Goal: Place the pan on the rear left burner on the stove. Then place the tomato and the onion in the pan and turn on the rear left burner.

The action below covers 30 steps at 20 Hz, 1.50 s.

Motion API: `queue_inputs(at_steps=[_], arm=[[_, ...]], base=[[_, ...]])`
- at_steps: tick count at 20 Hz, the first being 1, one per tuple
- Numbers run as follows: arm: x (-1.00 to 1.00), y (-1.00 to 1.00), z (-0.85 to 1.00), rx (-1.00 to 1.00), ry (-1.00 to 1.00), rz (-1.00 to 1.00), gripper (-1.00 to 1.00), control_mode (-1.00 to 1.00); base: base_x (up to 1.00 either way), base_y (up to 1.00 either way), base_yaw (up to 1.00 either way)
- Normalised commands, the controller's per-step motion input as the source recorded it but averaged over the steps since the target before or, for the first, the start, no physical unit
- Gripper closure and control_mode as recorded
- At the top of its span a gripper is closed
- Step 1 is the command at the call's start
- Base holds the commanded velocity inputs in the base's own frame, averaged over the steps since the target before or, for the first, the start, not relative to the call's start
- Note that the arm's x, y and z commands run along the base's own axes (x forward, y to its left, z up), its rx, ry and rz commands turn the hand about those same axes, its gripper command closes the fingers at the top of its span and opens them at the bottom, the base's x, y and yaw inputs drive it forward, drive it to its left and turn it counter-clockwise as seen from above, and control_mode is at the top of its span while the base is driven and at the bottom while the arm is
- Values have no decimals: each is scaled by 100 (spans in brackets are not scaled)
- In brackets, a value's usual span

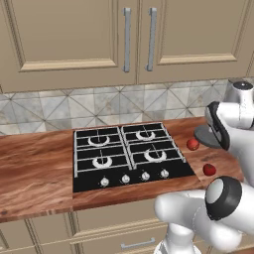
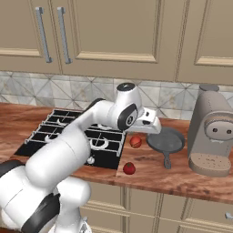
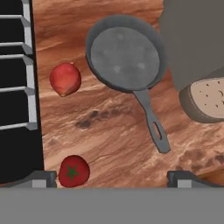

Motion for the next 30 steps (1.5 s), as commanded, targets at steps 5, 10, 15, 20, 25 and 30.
queue_inputs(at_steps=[5, 10, 15, 20, 25, 30], arm=[[15, -41, -13, 0, 0, 0, -100, -100], [0, -45, 0, 0, 0, 0, -100, -100], [0, -28, 0, 0, 0, 0, -100, -100], [12, -6, -9, 3, 0, 5, -100, -100], [5, 0, -18, 5, 0, 10, -100, -100], [0, 0, -45, 0, 0, 11, -100, -100]], base=[[0, 0, 0], [0, 0, 0], [0, 0, 0], [0, 0, 0], [0, 0, 0], [0, 0, 0]])
